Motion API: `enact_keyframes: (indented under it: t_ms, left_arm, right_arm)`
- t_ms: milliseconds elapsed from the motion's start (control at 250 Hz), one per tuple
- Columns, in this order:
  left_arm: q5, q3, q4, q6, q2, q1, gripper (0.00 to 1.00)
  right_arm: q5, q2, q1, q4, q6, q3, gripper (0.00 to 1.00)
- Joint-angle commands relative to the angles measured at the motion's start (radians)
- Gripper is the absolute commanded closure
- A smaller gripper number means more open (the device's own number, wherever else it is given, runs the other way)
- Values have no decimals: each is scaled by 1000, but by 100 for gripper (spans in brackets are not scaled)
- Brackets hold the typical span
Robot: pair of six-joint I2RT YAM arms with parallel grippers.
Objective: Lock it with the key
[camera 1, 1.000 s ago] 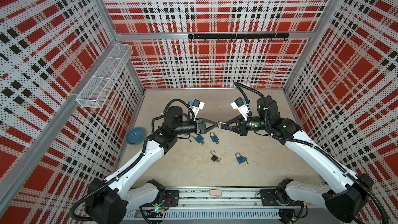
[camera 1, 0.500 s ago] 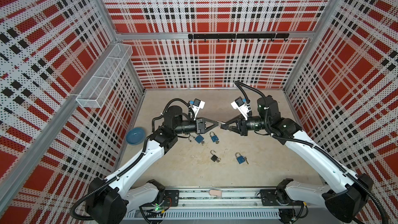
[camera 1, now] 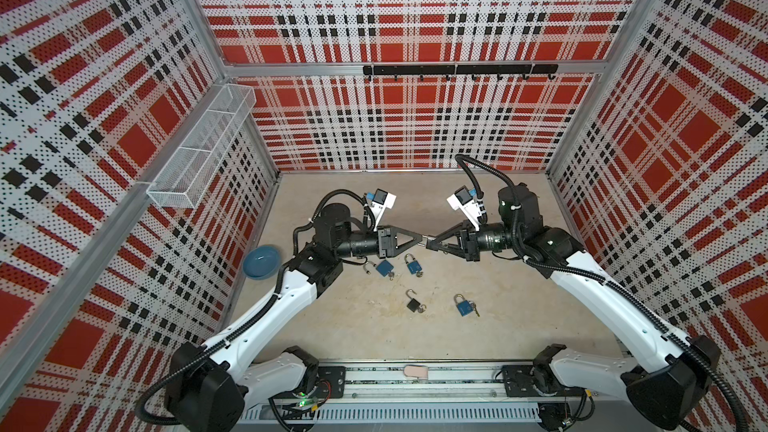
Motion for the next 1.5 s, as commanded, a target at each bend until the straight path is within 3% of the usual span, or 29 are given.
enact_keyframes:
  t_ms: [0,416,864,1497]
  left_arm:
    - [21,-12,37,-10,-23,6,78]
    - [25,-16,54,-23,-32,21,81]
    - [44,-20,154,-92,-29,26,78]
    - [56,-59,165,-105,-34,45,80]
  right_arm:
    - [-53,-3,-10,75,13,15,100]
    - [-116,5,-20,128,62,-2,100]
    - [-123,17,-21,129,64,-7,100]
    - [-118,22,-26,126,64,11,100]
